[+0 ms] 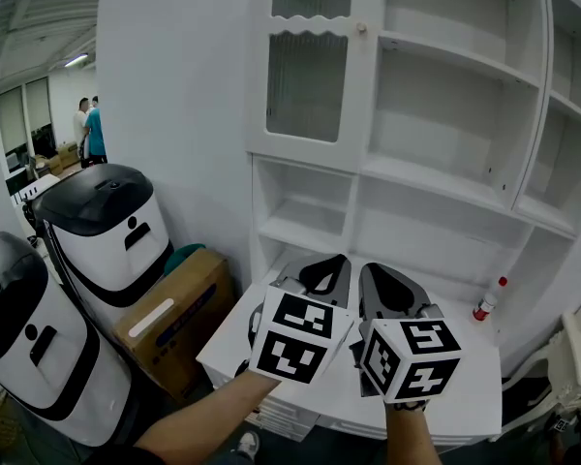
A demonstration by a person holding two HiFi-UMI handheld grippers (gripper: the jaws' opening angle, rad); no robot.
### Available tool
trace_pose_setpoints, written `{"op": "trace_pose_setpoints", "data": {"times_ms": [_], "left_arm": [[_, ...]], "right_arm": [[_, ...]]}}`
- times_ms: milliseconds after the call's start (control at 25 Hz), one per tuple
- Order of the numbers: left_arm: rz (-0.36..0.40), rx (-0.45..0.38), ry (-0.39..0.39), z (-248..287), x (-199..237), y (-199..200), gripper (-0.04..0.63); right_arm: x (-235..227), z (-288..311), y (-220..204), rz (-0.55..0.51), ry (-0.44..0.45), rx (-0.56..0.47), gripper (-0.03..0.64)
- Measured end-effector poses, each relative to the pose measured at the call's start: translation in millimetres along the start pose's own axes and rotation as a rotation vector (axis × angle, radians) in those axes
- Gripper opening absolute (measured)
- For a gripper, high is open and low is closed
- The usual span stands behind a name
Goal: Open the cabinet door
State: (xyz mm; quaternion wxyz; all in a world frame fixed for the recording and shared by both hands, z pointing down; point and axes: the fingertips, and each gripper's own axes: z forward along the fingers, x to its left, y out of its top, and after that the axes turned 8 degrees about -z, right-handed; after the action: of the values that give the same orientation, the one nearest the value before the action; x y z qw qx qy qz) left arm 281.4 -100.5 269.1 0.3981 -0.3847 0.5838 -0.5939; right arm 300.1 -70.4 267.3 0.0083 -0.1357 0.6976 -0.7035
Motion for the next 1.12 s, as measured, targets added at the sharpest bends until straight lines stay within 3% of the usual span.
{"op": "trace_pose_setpoints", "data": {"times_ms": [440, 680, 1120], "left_arm": [[-0.016, -0.024, -0.052, 51, 46, 11, 0.009], [-0.012, -0.027, -0.12, 79, 76, 19, 0.009], [0.136, -0.151, -0.242, 114, 115, 69, 0.009]], "right_arm": [[-17, 65, 6, -0.023, -0.044, 0.013, 0.021], [-25, 108, 14, -0.024, -0.082, 0.02, 0.021], [-31, 168, 55, -0.047, -0.135, -0.038, 0.023]]}}
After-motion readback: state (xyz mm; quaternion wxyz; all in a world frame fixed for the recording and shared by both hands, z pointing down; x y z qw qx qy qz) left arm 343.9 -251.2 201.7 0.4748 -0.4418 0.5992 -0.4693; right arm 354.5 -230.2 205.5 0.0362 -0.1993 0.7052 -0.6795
